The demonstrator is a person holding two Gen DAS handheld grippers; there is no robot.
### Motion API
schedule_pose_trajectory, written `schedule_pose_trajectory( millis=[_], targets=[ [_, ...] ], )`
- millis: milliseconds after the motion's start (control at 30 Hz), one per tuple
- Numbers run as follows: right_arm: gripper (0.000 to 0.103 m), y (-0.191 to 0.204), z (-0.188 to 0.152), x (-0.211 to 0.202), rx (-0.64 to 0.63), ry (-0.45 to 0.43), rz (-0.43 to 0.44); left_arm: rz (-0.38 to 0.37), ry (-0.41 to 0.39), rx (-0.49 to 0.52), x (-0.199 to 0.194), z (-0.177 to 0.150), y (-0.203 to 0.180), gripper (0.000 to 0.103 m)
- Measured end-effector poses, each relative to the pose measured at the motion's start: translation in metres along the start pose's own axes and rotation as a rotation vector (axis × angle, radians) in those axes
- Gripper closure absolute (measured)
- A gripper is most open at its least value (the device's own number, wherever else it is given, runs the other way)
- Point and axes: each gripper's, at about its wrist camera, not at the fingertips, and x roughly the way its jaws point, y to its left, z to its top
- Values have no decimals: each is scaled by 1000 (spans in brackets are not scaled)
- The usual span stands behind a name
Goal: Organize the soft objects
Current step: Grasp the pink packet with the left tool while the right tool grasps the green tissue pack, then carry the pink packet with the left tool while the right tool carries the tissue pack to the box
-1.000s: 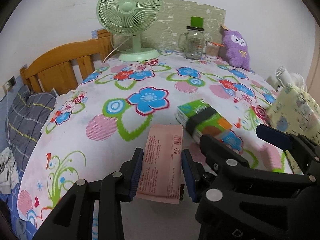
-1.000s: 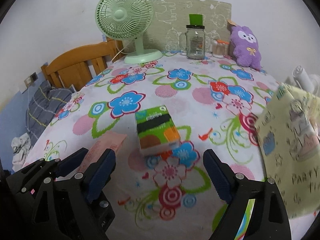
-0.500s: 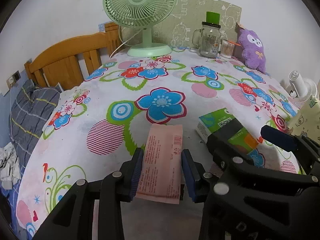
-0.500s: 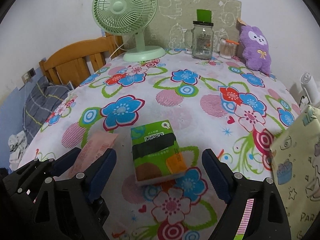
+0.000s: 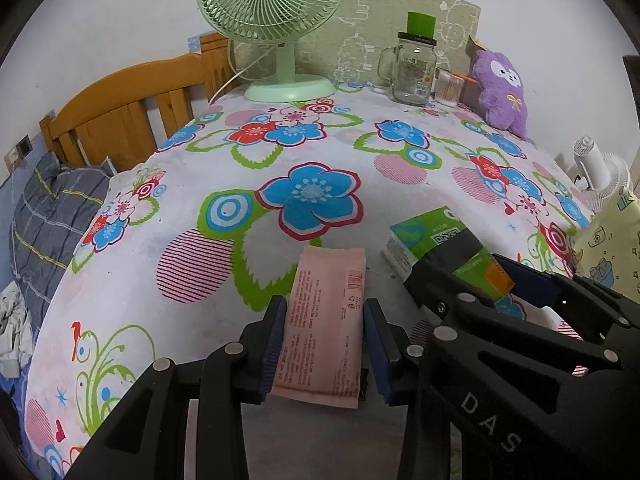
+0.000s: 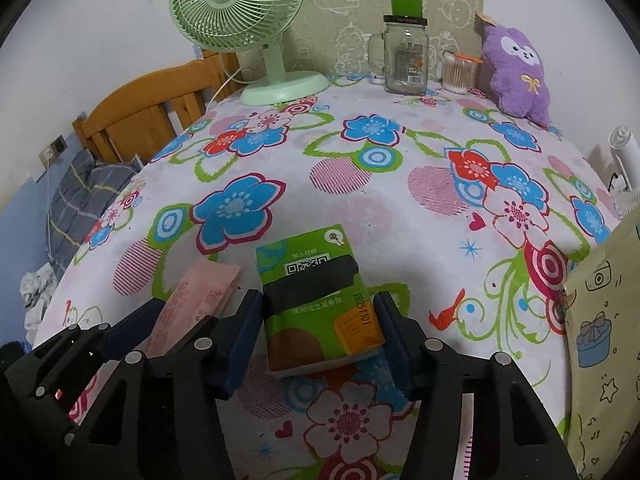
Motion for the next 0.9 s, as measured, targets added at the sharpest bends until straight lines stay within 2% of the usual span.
schedule_pose_trajectory(
  millis=[233, 900],
  targets=[
    [46, -1, -4, -11, 3, -3, 2, -18, -9, 14, -8, -3, -9, 64],
    [46, -13, -12, -72, 12, -98, -35, -35, -101, 37, -58, -6, -34, 64]
  ],
)
